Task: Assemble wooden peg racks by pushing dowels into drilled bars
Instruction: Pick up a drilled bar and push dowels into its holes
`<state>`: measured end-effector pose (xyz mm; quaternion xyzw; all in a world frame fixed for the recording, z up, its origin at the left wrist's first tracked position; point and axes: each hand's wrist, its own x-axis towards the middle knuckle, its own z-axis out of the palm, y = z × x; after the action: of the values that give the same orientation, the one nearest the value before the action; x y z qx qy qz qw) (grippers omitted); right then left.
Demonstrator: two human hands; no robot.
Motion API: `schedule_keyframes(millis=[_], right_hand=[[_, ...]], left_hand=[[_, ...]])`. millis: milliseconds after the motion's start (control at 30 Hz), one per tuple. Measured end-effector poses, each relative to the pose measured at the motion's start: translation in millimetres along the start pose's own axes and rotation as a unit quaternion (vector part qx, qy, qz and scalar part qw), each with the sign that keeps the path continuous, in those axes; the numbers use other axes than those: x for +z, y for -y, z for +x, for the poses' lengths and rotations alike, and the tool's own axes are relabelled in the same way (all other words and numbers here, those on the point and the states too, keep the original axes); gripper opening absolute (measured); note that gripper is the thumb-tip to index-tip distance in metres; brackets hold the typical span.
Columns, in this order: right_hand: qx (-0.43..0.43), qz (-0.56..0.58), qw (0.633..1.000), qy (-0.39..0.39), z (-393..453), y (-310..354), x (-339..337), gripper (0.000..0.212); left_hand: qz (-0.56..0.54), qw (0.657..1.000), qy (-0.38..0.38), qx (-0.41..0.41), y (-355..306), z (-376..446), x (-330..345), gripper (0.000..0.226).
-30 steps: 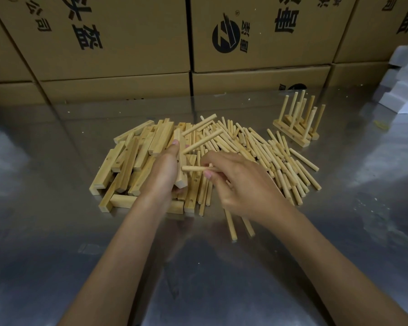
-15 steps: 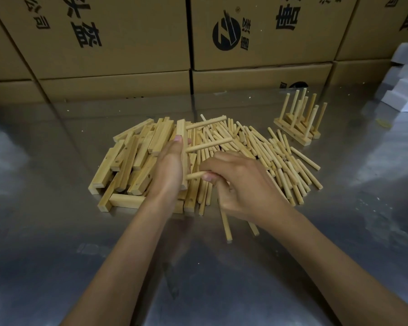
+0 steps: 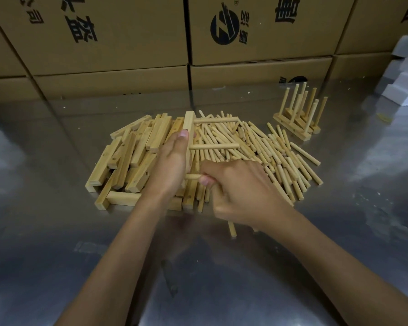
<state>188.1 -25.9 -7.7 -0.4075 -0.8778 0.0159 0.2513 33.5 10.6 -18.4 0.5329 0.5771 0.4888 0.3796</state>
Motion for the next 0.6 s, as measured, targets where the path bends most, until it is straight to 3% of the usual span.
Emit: schedule_keyframes(millis=[233,400,500,600], right_hand=[[0.104,0.188,0.974,0.067,3.1,-18.7,-0.6,0.023],[0.141,0.323,0.932,0.089,7.4,-30.9,-7.7,0.023],[0.193,0.424,0.883,0.061,6.2,-37.1,-12.8,0.024],[0.238,0.542,0.806,0.030,6.5,-42.0,-13.9,0.033]], left_hand=[[0.053,0.994,-0.036,0.094,-1.7,-6.5,10.0,0.034],[-0.028,0.999,-0.029,0.025,1.4,-1.0,8.8,0.031],[-0.067,0.996,-0.062,-0.007,2.0,-0.2,9.6,0.033],[-0.127,0.989,-0.068,-0.030,0.9,-0.4,8.2,0.032]])
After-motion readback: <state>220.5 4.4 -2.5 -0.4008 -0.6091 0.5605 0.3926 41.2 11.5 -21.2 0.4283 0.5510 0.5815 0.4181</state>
